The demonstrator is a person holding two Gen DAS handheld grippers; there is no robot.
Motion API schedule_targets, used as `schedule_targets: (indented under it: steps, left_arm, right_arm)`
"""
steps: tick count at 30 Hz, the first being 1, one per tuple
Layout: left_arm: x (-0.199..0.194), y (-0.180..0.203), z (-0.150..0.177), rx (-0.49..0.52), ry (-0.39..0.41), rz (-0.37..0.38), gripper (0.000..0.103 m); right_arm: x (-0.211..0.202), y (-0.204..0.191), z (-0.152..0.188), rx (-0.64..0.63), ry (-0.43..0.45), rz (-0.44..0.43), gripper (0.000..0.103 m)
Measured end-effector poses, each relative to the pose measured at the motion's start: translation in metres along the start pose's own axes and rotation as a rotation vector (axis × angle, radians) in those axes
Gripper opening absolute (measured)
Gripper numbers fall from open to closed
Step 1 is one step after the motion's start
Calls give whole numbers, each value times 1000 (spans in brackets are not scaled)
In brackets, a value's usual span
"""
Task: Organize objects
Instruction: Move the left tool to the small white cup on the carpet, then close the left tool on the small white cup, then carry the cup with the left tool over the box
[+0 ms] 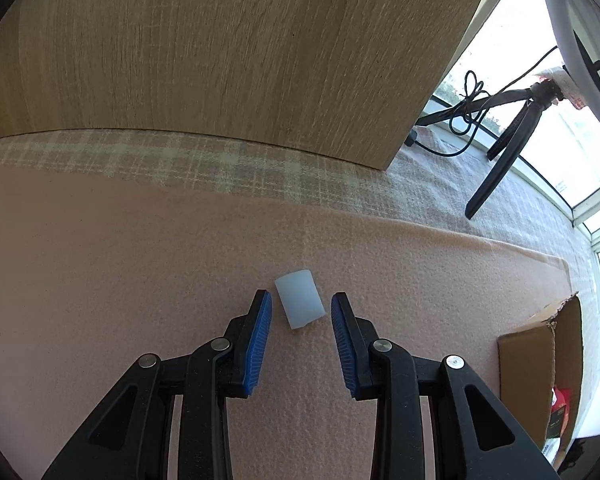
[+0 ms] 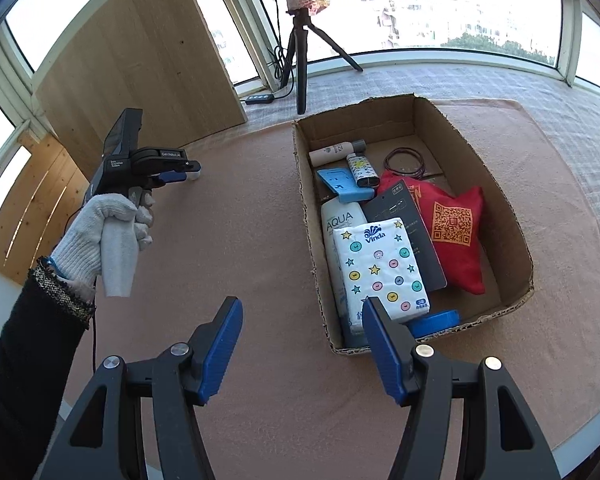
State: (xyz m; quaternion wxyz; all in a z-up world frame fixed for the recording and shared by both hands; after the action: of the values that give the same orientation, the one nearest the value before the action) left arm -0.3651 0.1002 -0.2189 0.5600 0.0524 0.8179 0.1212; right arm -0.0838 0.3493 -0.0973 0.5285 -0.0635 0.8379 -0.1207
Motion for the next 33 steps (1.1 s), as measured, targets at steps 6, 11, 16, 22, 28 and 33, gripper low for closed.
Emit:
schedule_targets:
  steps: [6, 11, 16, 22, 28, 33]
  left_arm:
    - [9, 2, -2, 21, 3, -12, 22]
    - [7, 1, 0, 30, 14, -1, 15]
    - [-9, 0, 6, 41, 35, 20, 11]
    - [-40, 20, 27, 80, 63, 87, 11]
    - [-66, 78, 52, 183, 76, 168, 11]
    - [-80, 143, 74, 282, 71, 246, 11]
  right_arm:
    - [3, 2, -5, 7, 0, 2, 58]
    - [6, -2, -7, 5, -6, -7, 58]
    - [5, -2, -10, 9, 1, -19, 58]
    - [0, 0, -10, 10, 21, -21, 58]
    - [-7, 6, -7, 0, 43, 6, 58]
    - [-12, 17, -2, 3, 48, 34, 58]
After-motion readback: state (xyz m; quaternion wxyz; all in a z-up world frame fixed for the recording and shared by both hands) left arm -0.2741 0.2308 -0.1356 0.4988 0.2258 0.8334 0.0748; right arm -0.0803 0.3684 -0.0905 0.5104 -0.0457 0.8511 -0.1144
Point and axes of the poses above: each gripper's, at about its wrist camera, not at the fingertips, and x roughly the way its jaws point, y to its right, z to its underside, the point moved 5 cm from there along x, roughly the way its jaws point, and after that the axes turned 4 degrees about -y, right-handed, at the moved point
